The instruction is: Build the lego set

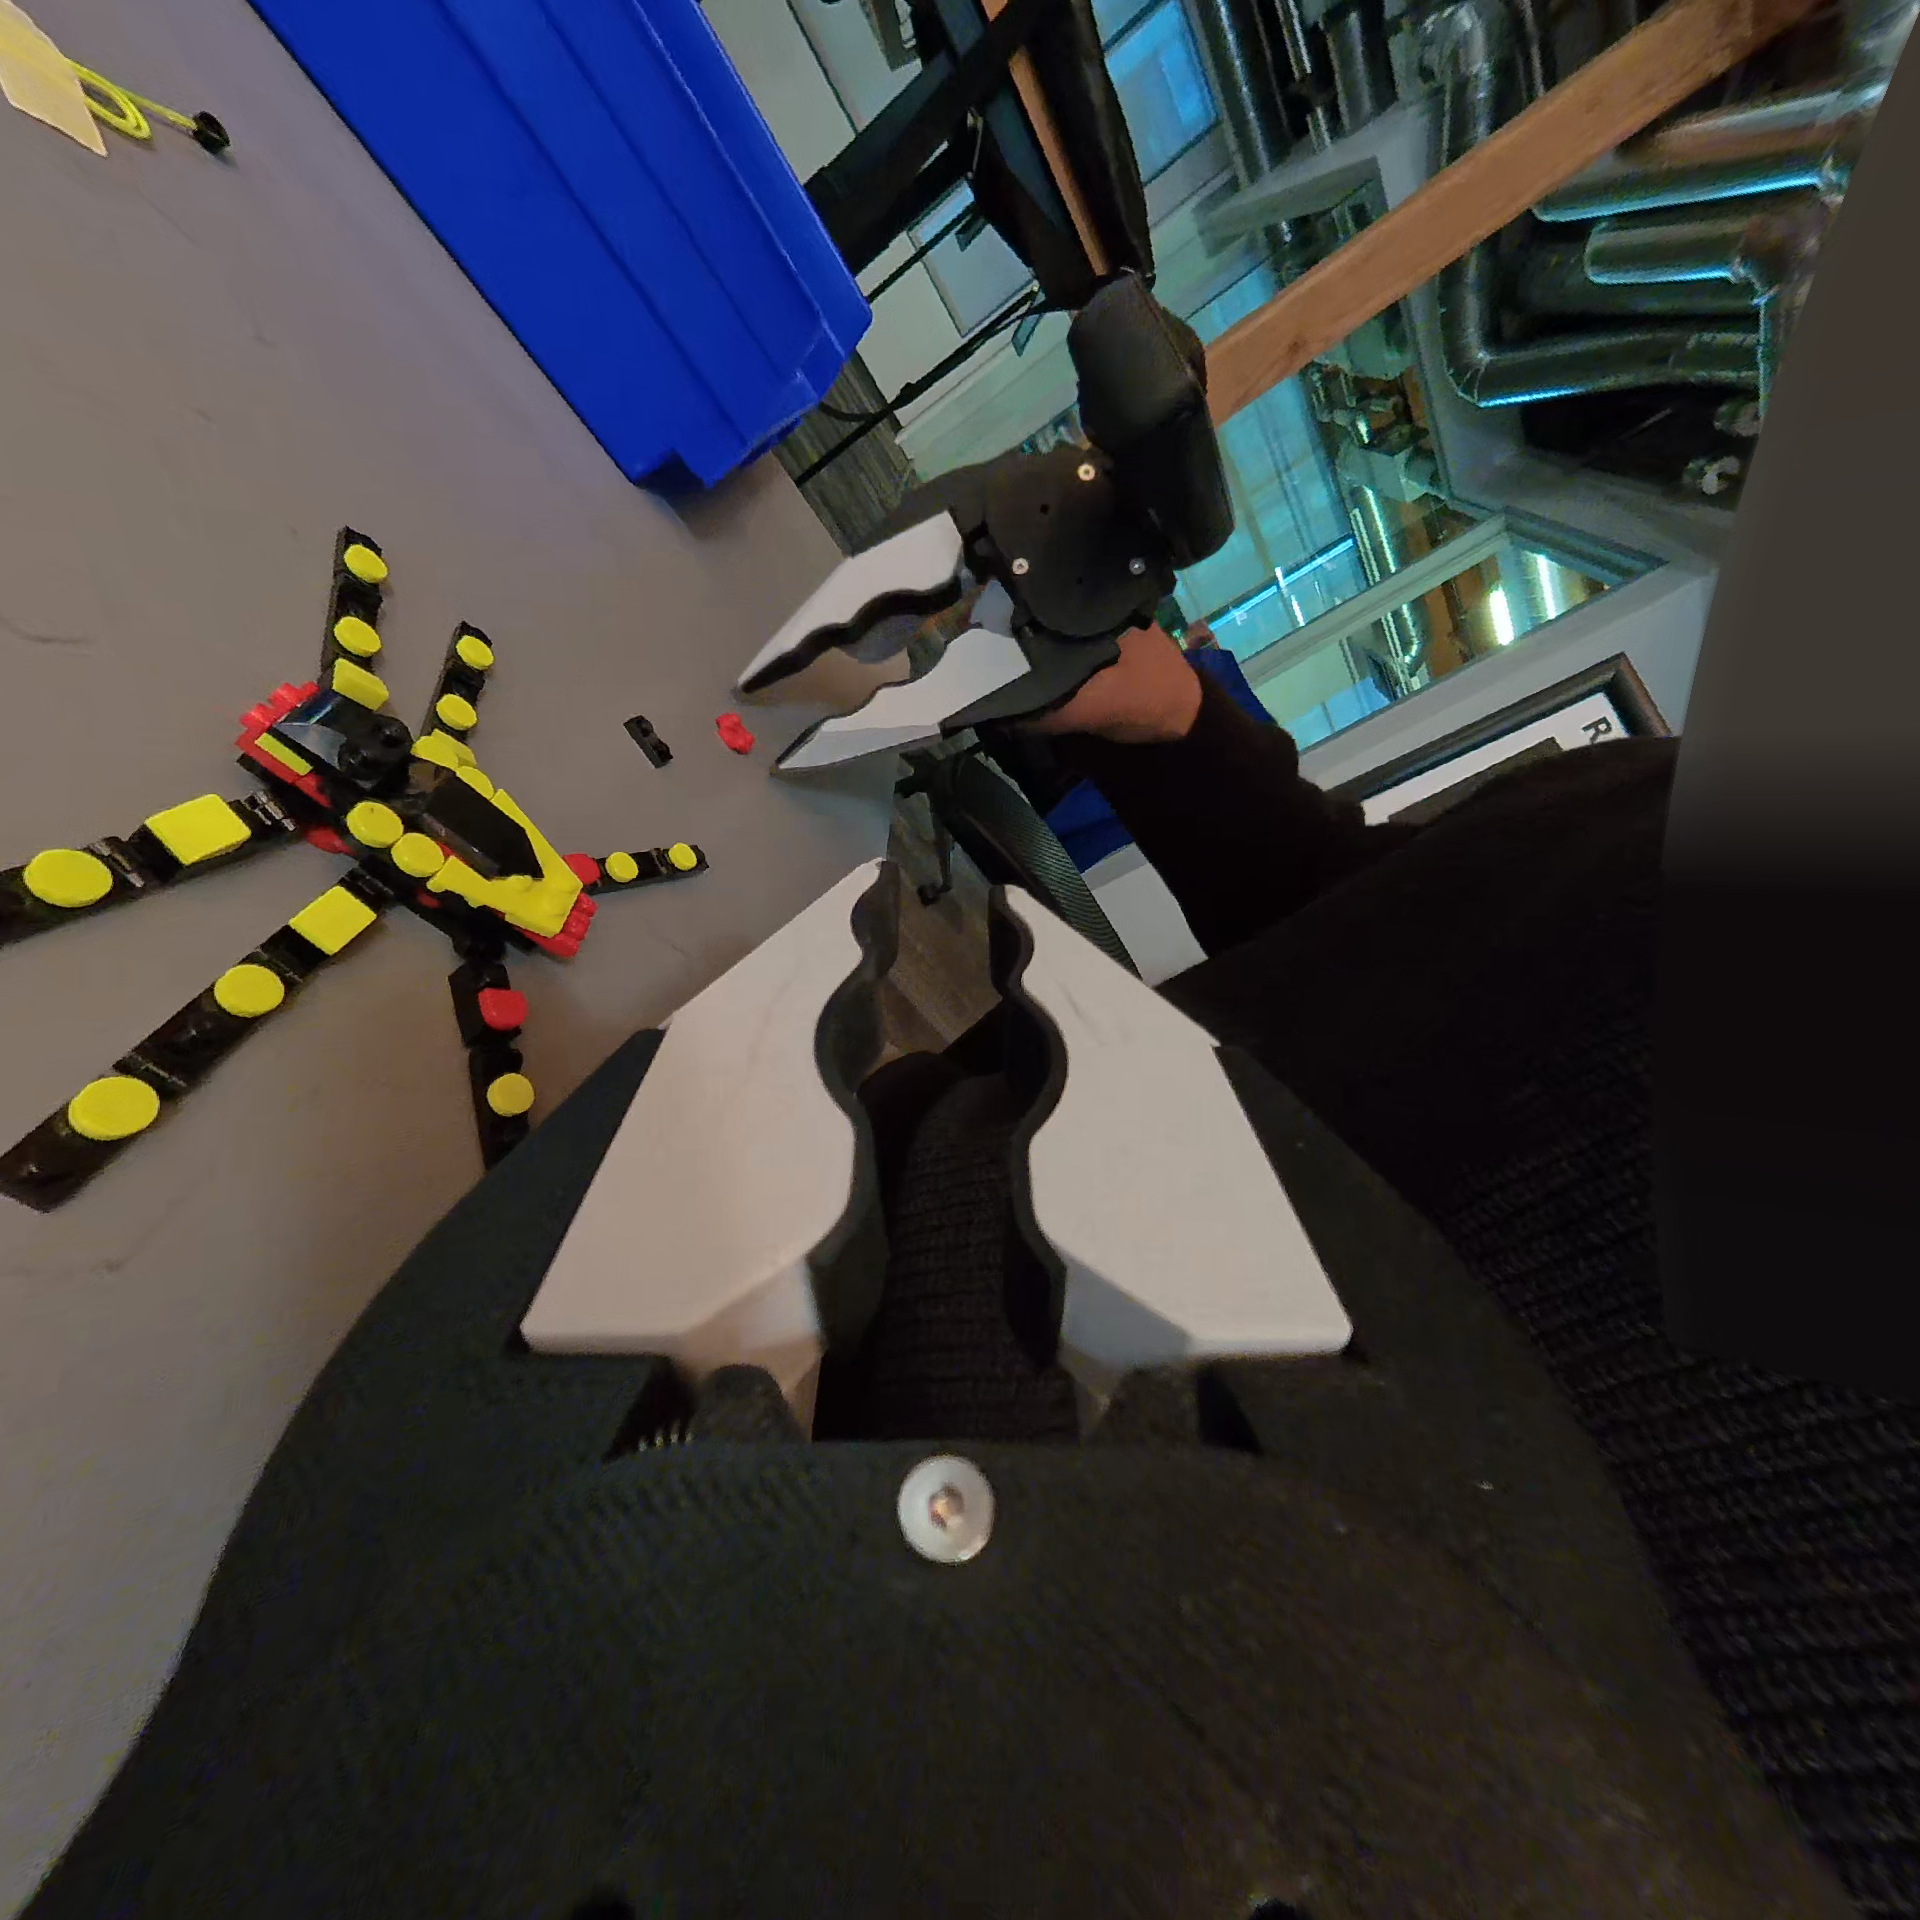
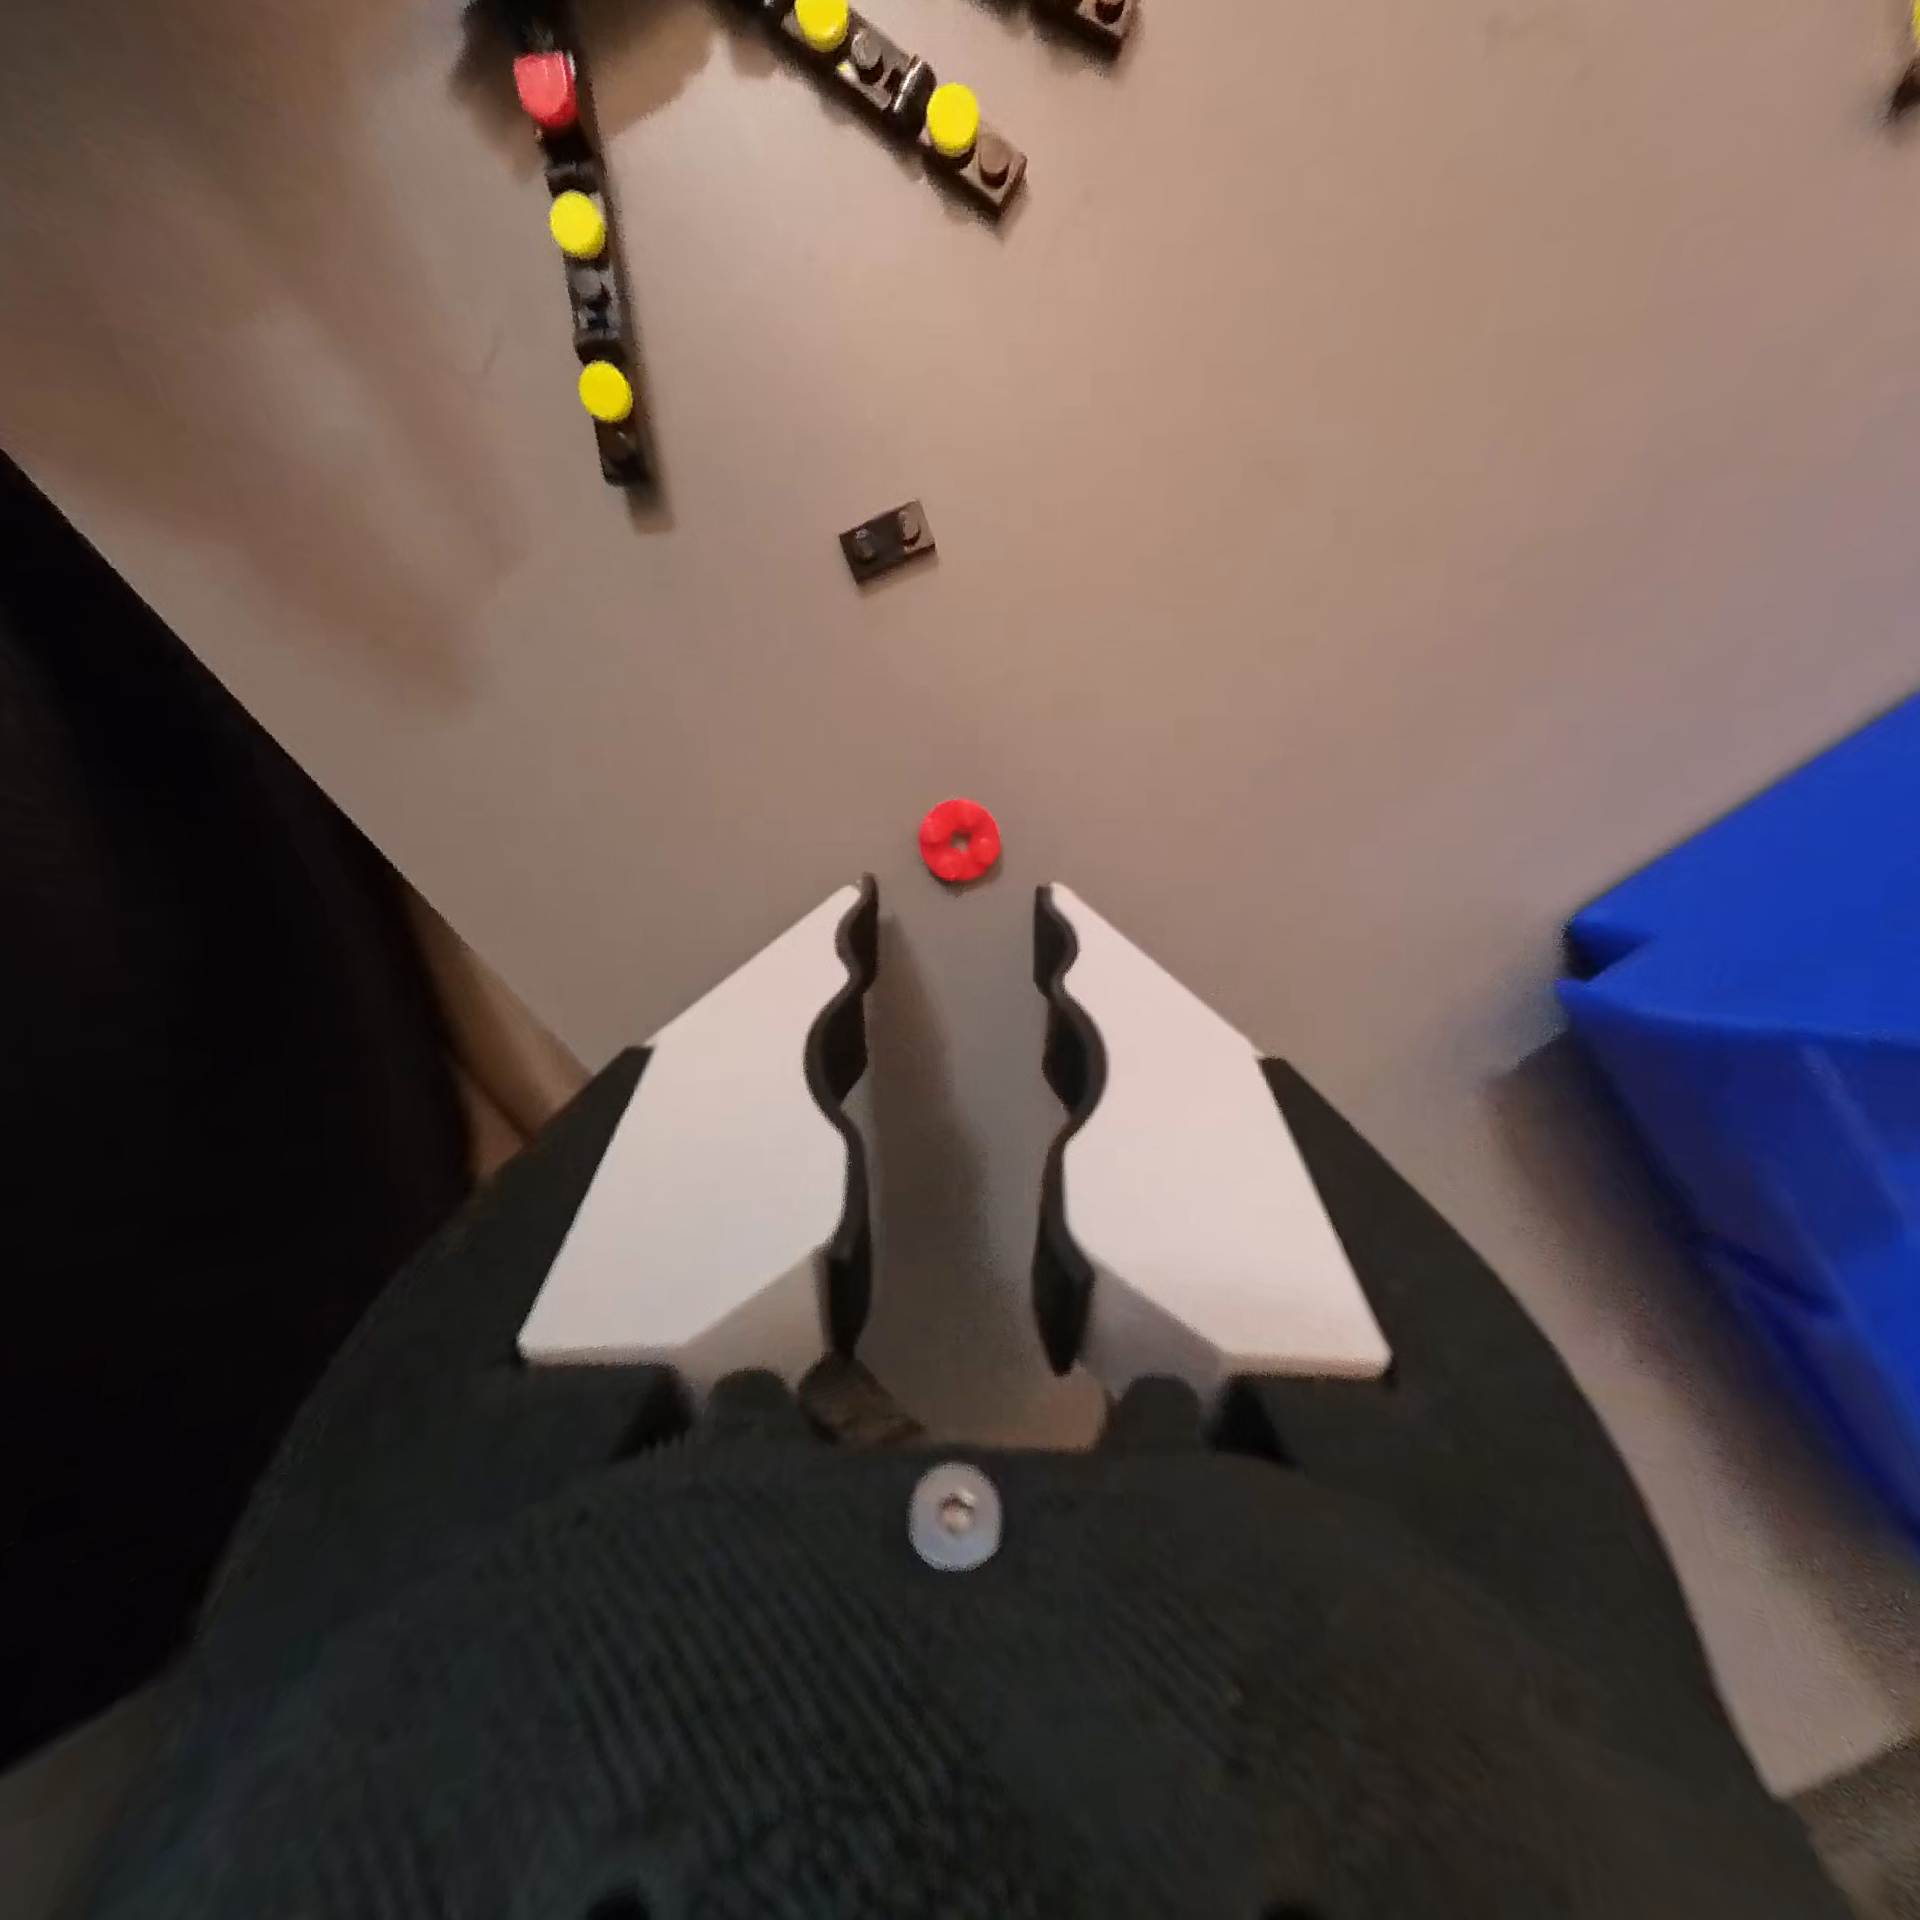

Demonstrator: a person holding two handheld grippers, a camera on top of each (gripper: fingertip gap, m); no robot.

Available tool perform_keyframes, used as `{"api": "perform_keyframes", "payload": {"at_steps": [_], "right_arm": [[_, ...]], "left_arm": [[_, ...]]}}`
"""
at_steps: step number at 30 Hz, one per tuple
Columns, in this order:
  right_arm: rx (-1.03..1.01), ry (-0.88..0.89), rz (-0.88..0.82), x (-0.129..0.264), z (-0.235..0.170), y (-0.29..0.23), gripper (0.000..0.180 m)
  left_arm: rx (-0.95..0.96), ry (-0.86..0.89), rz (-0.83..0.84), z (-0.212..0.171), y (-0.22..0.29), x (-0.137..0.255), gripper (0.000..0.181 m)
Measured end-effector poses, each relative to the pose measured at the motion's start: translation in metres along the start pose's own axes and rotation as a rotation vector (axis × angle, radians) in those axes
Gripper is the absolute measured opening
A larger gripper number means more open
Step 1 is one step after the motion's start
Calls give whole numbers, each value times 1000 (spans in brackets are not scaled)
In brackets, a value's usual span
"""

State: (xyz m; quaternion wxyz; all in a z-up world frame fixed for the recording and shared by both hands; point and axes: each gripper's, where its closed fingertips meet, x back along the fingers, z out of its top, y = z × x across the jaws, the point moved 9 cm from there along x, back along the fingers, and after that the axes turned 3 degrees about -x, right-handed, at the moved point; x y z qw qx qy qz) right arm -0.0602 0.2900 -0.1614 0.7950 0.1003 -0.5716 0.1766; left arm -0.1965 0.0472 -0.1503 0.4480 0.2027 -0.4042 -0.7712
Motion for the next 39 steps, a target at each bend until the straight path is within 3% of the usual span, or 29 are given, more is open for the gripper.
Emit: {"api": "perform_keyframes", "payload": {"at_steps": [13, 26, 35, 39], "right_arm": [[-130, 27, 88, -8, 4, -2, 22], [-25, 57, 72, -11, 12, -12, 20], [-110, 46, 26, -12, 10, -15, 14], [-32, 61, 32, -14, 14, -19, 14]], "left_arm": [[10, 2, -8, 0, 0, 0, 14], [17, 4, -12, 0, -1, 0, 15], [23, 2, -16, -1, -2, 0, 15], [20, 4, -14, 0, -2, 1, 14]]}}
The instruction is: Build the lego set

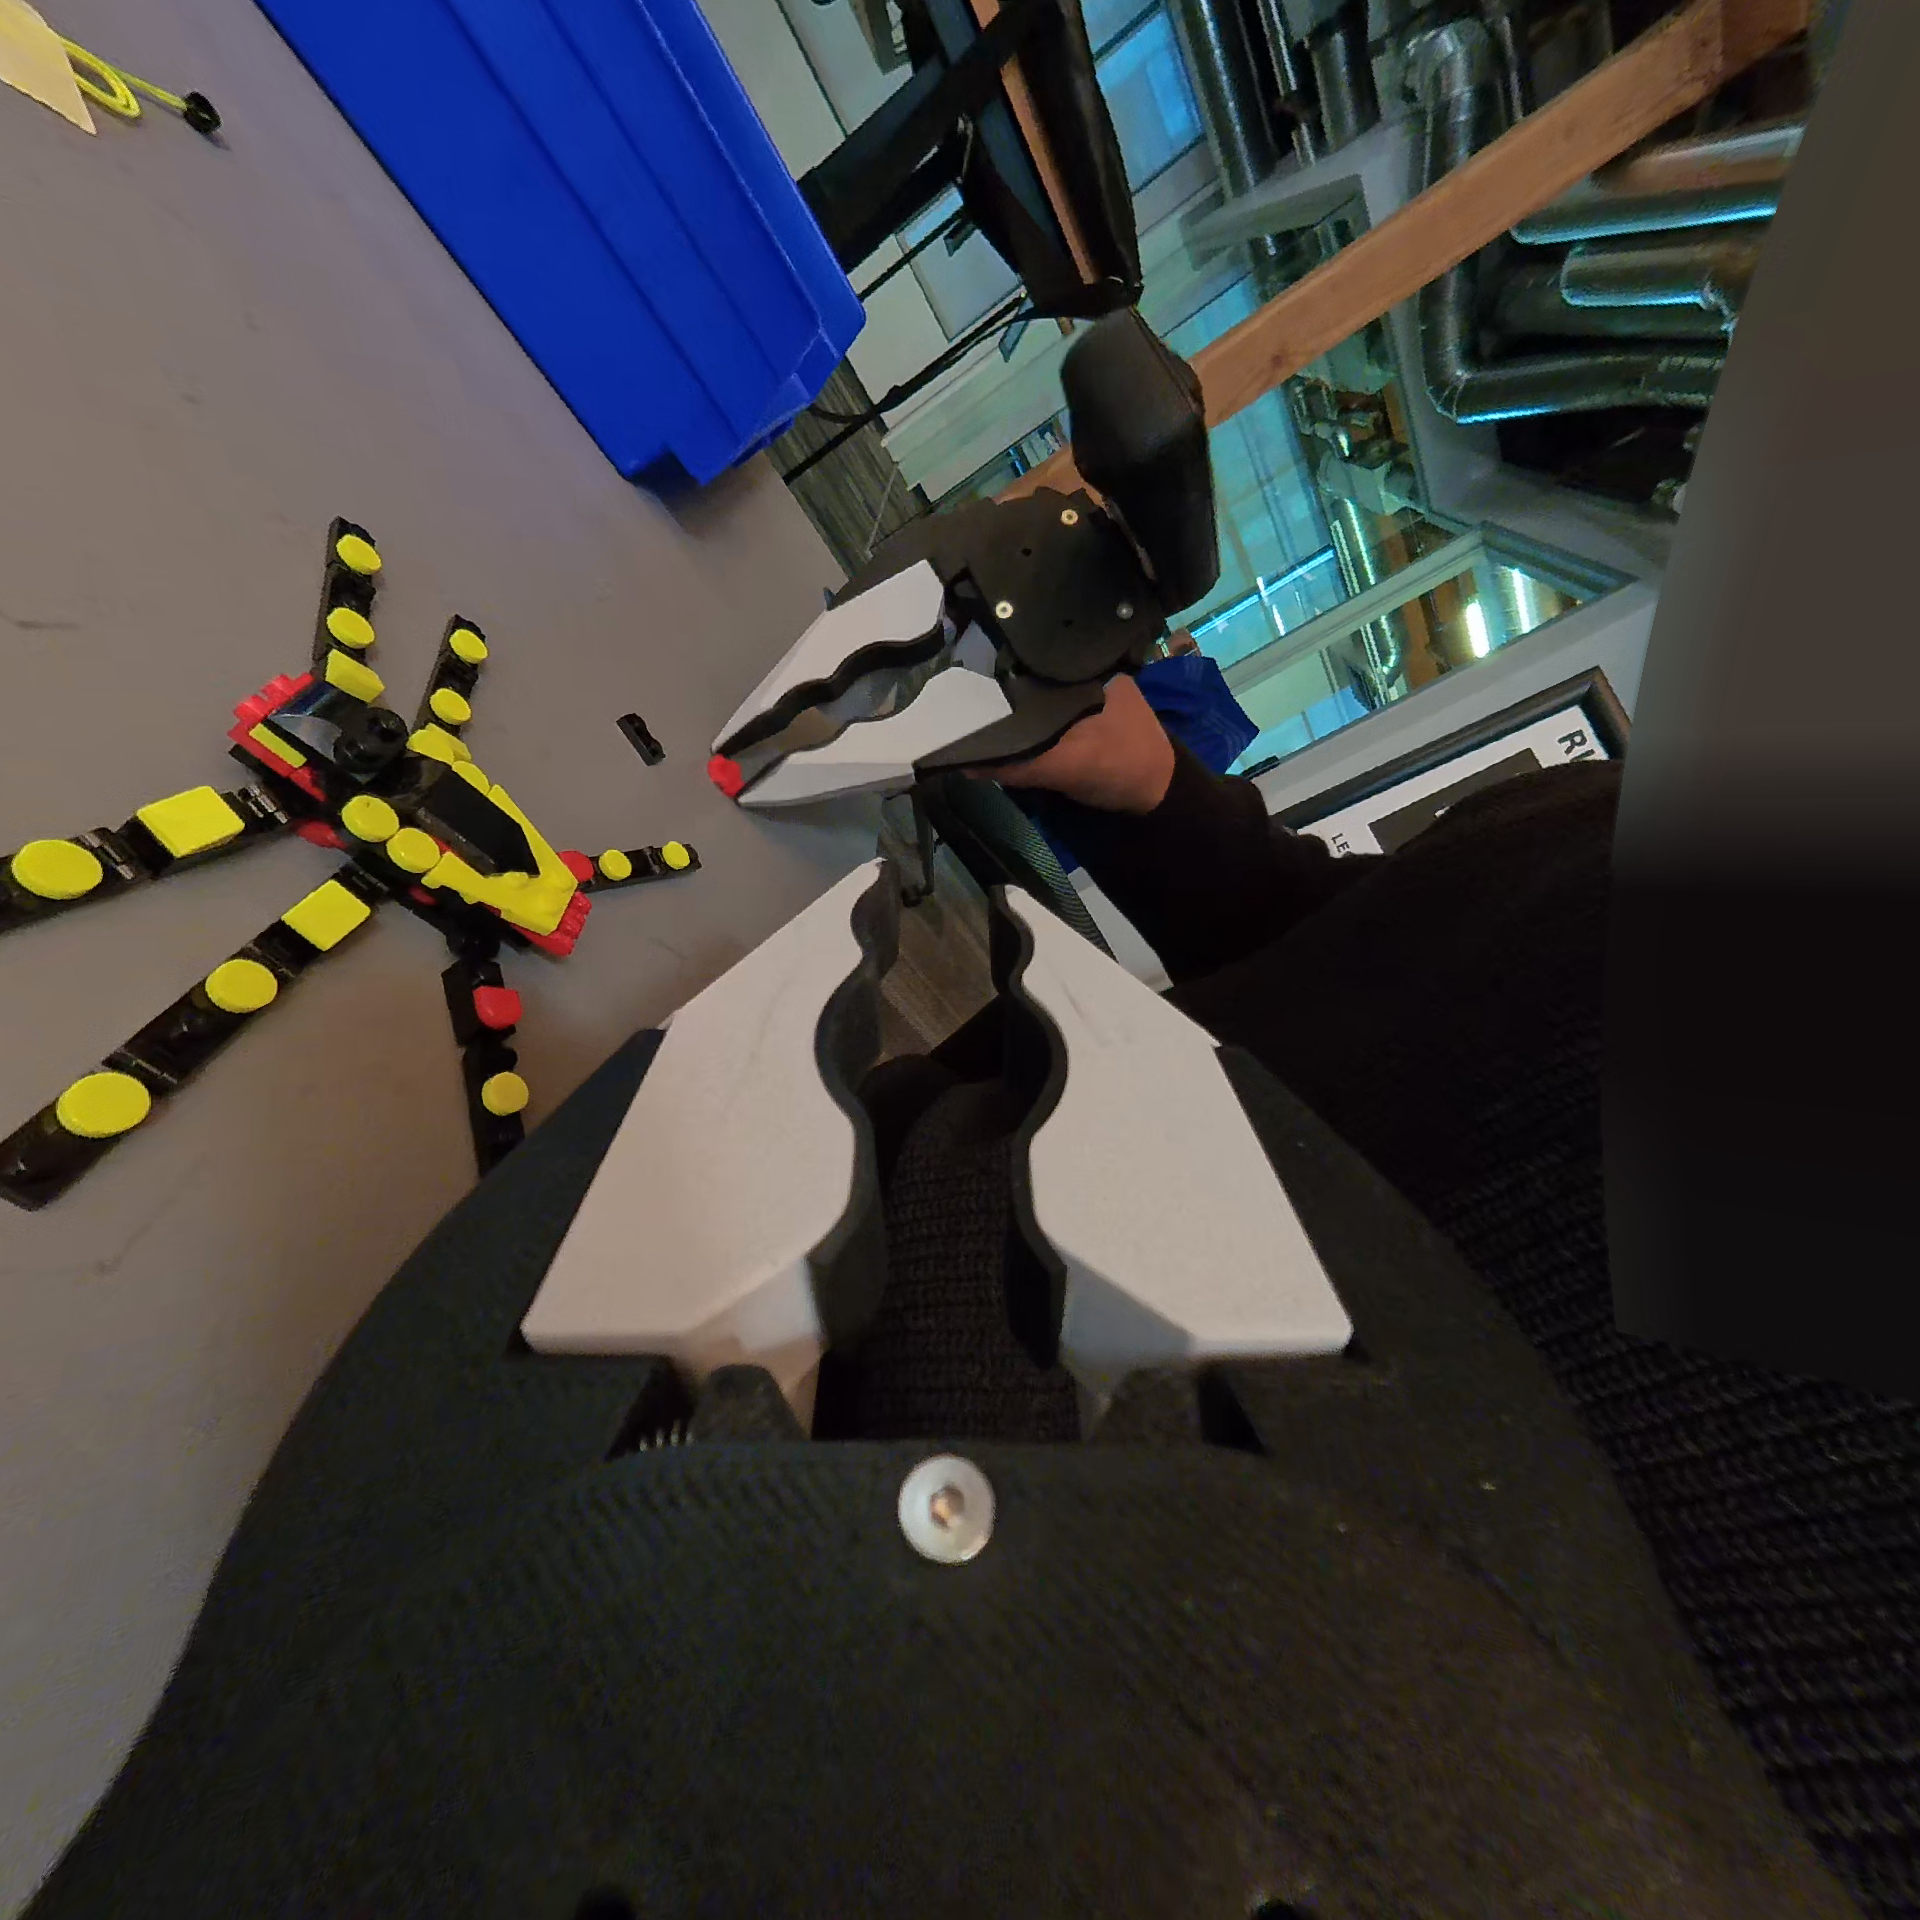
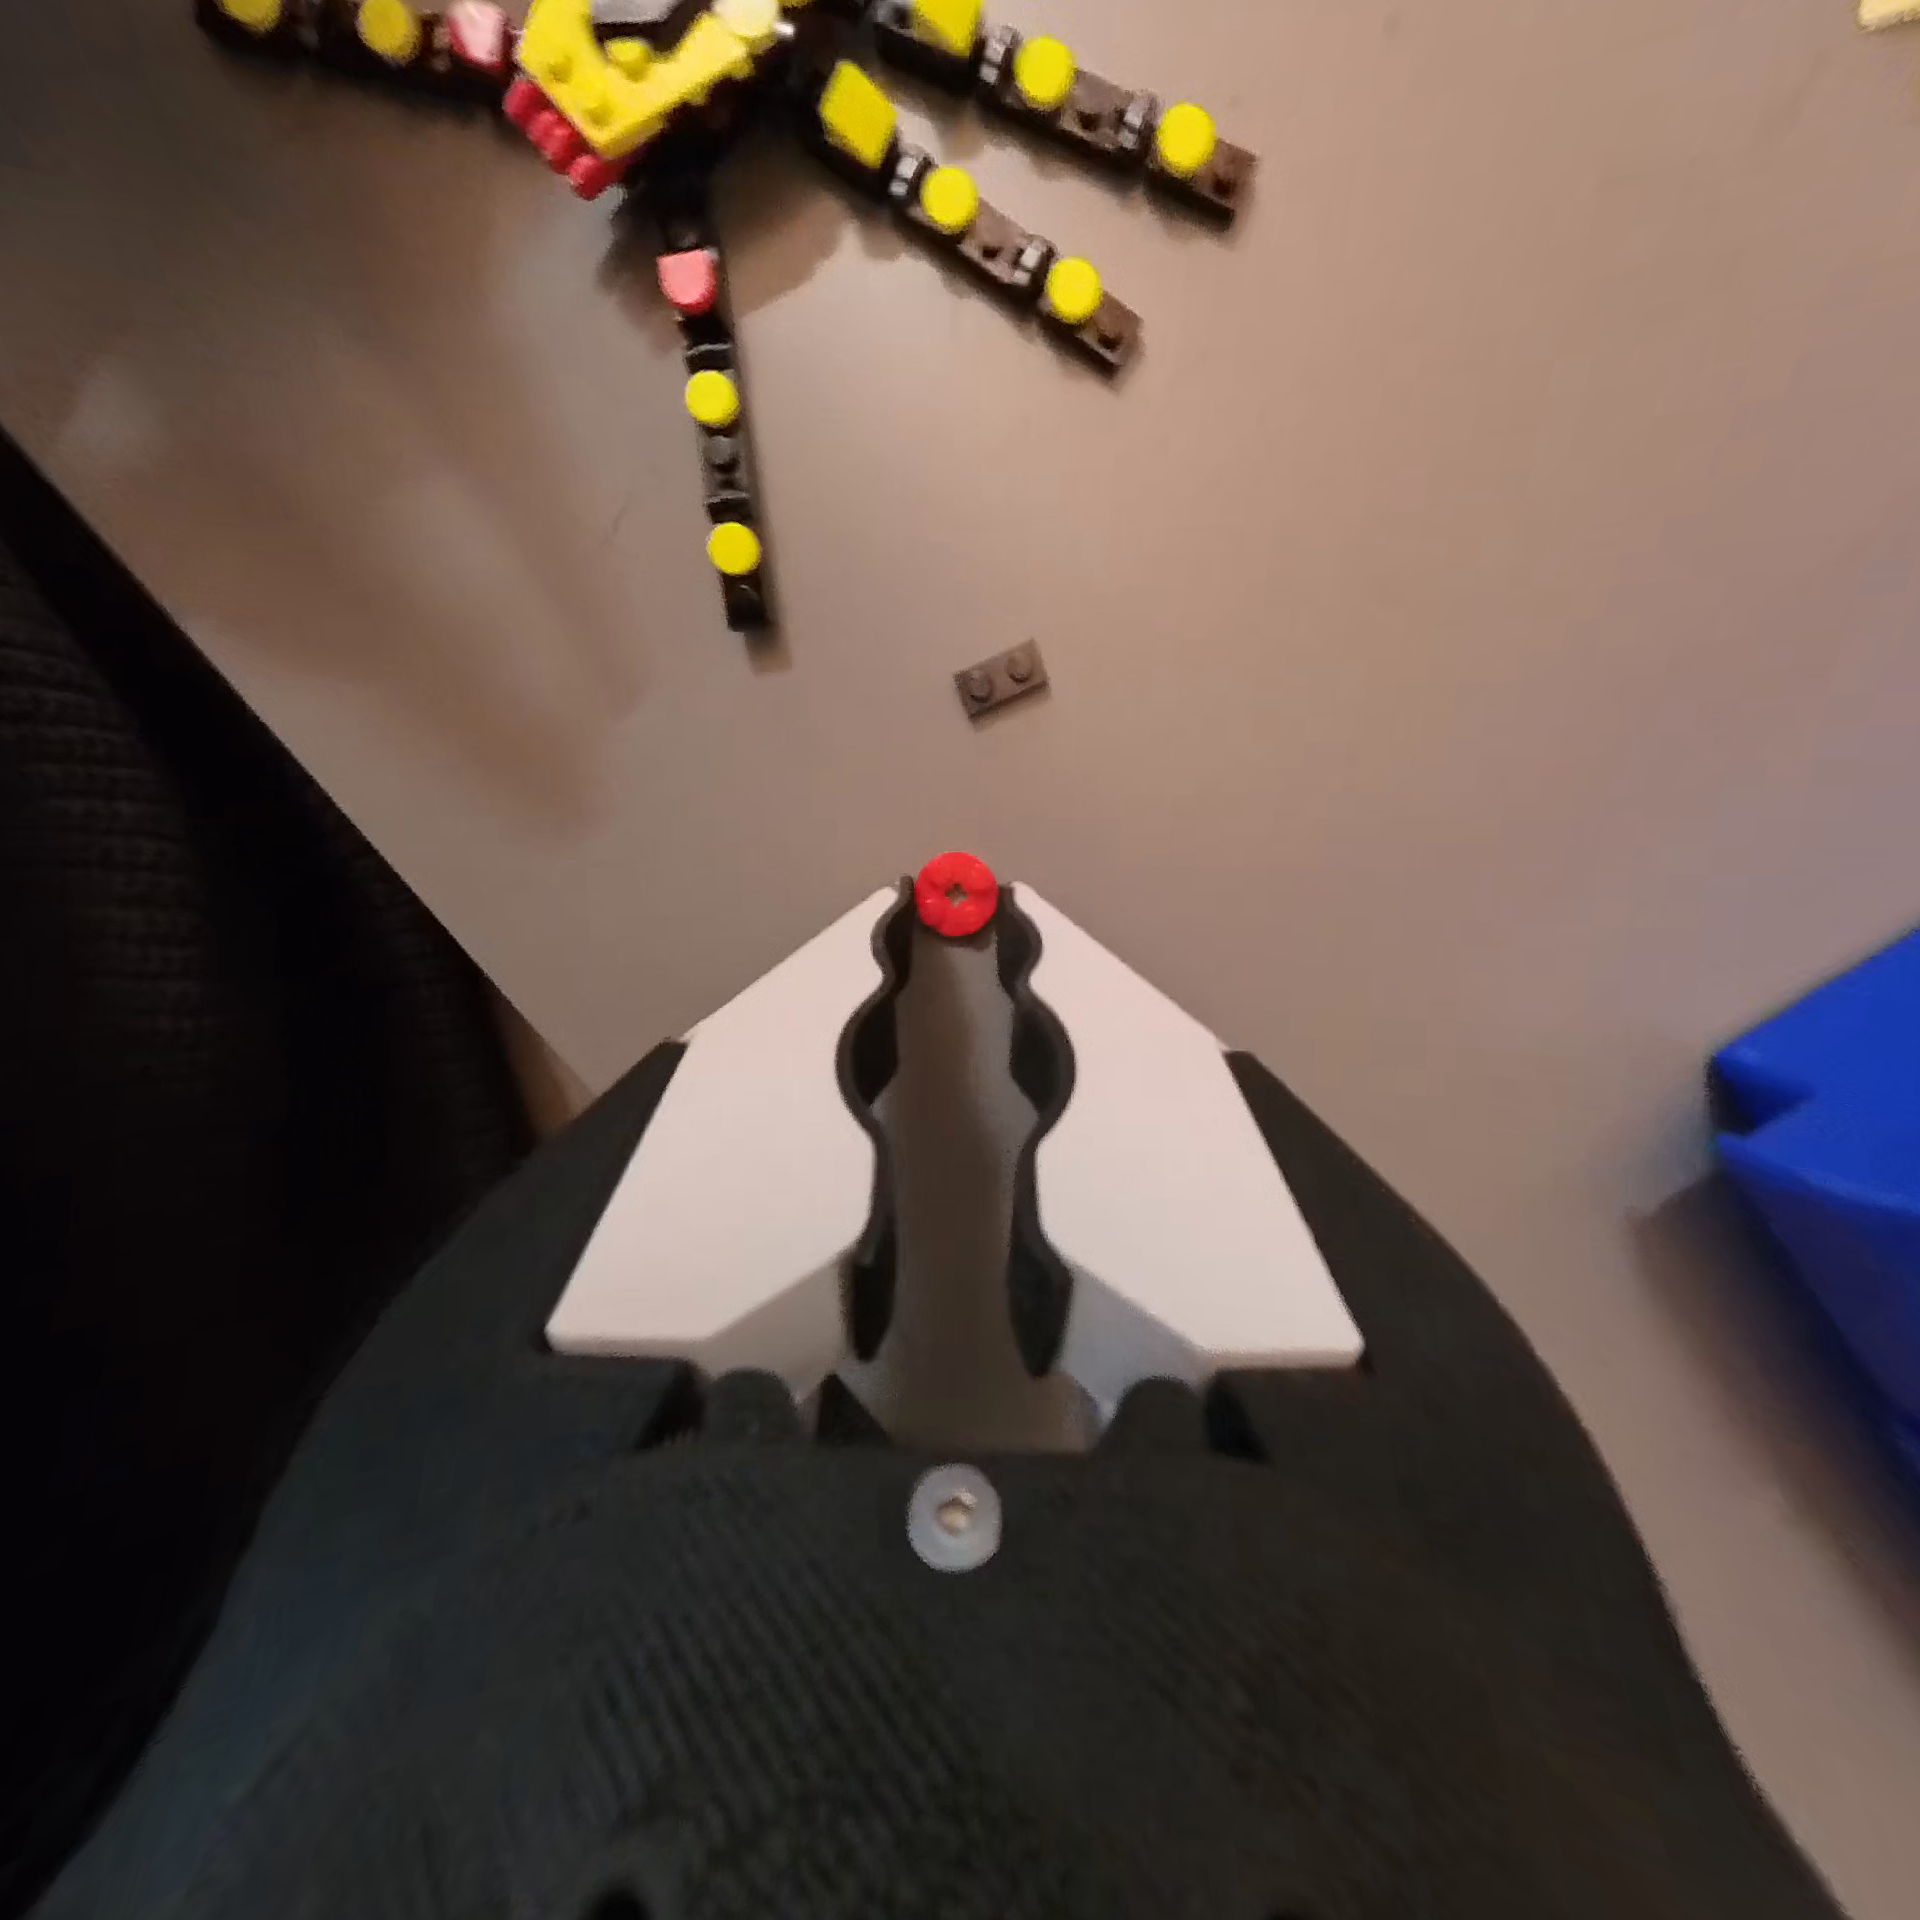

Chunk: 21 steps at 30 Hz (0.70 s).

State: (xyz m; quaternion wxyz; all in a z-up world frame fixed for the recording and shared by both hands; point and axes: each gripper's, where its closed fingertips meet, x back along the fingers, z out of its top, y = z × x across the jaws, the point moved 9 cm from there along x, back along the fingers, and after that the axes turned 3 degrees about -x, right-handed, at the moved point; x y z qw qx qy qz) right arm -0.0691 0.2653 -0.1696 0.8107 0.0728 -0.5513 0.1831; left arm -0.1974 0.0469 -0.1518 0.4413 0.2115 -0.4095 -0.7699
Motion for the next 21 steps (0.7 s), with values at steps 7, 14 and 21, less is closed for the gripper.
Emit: {"api": "perform_keyframes", "payload": {"at_steps": [7, 14, 21], "right_arm": [[379, 92, -76, 0, 2, -9, 17], [248, 105, -53, 6, 0, -5, 22], [-29, 126, 34, 0, 6, -3, 17]], "left_arm": [[2, 1, 2, 0, -1, 0, 14], [17, 6, 1, 0, -3, 0, 15], [41, 10, -8, 1, -7, 0, 15]]}}
